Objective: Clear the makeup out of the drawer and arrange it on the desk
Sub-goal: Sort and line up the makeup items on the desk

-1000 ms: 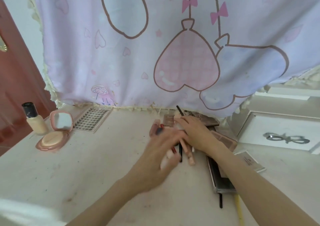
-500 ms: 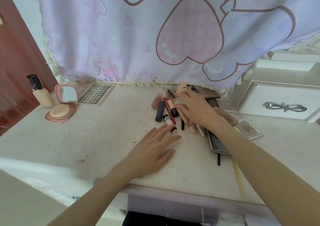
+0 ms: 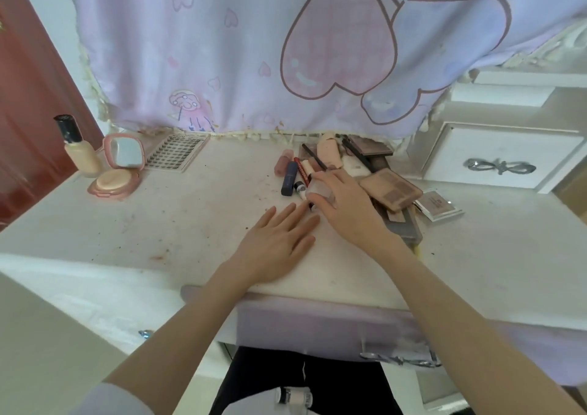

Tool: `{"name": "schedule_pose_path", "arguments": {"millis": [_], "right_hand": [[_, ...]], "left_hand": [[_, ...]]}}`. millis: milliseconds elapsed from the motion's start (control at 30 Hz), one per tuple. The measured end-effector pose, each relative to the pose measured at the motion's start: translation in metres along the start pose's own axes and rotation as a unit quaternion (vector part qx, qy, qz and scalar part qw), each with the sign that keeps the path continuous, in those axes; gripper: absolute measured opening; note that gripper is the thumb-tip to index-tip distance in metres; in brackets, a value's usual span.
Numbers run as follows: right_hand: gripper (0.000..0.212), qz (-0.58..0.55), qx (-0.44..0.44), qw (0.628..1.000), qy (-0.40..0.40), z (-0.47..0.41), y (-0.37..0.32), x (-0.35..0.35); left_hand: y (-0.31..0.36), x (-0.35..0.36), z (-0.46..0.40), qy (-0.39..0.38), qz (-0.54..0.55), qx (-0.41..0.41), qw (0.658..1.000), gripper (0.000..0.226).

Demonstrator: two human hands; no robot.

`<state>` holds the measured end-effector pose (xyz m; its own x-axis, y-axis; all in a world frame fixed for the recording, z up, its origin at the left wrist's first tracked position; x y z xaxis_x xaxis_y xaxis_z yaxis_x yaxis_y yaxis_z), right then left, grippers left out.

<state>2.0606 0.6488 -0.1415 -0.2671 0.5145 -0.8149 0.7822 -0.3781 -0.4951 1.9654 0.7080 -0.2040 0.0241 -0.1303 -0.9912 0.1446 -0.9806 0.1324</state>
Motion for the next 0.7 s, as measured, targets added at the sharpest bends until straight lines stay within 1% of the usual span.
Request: {"name": "schedule_pose_path", "arguments": {"millis": [67, 133, 200, 267, 300, 333, 400, 467, 533, 633, 667, 700], "right_hand": [[0.043, 0.007, 0.010, 1.000, -0.001, 0.023, -0.002, 0.006], [0.043, -0.007, 0.027, 1.000, -0.006, 0.049, 0.001, 0.011], [0.043, -0.041, 0.042, 0.998, -0.016, 0.074, 0.004, 0.012], [0.042, -0.048, 0.049, 0.997, -0.023, 0.094, 0.005, 0.012], [0.042, -0.045, 0.054, 0.997, -0.023, 0.102, 0.006, 0.011], [0.042, -0.038, 0.058, 0.997, -0.022, 0.107, 0.006, 0.011], [0.042, -0.006, 0.050, 0.999, -0.015, 0.112, 0.004, 0.011], [0.042, 0.022, 0.046, 0.999, -0.013, 0.113, 0.001, 0.013], [0.042, 0.025, 0.051, 0.998, -0.010, 0.112, 0.000, 0.013], [0.042, 0.027, 0.051, 0.998, -0.004, 0.111, 0.000, 0.014], [0.042, 0.028, 0.050, 0.998, -0.001, 0.111, 0.001, 0.014], [0.042, 0.029, 0.049, 0.998, 0.002, 0.111, 0.002, 0.015]], "left_hand": [[0.002, 0.000, 0.007, 0.009, 0.007, -0.013, 1.000, 0.049], [0.007, -0.005, 0.023, 0.054, 0.049, -0.007, 0.997, 0.046], [0.018, -0.007, 0.048, 0.107, 0.142, 0.011, 0.984, 0.039], [0.035, -0.006, 0.077, 0.154, 0.229, 0.053, 0.960, 0.034], [0.044, -0.006, 0.092, 0.183, 0.242, 0.078, 0.950, 0.033], [0.054, -0.006, 0.107, 0.214, 0.231, 0.103, 0.943, 0.031], [0.073, 0.005, 0.129, 0.242, 0.173, 0.154, 0.942, 0.025], [0.084, 0.031, 0.143, 0.210, 0.131, 0.185, 0.951, 0.024], [0.085, 0.069, 0.151, 0.140, 0.118, 0.179, 0.967, 0.026], [0.077, 0.120, 0.151, 0.000, 0.121, 0.129, 0.984, 0.030], [0.075, 0.130, 0.149, -0.038, 0.120, 0.113, 0.986, 0.033], [0.073, 0.133, 0.146, -0.058, 0.115, 0.099, 0.987, 0.034]]}}
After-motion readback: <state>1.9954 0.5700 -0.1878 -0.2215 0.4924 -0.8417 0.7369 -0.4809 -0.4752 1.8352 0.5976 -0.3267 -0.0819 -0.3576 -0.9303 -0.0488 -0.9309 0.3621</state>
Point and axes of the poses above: each hand's wrist, its own z-axis away from the middle knuckle, its own x-axis out of the palm, y = z × x, the point moved 7 cm from there along -z, towards the middle knuckle, and after that the axes turned 5 degrees about x, right-handed, at the moved point
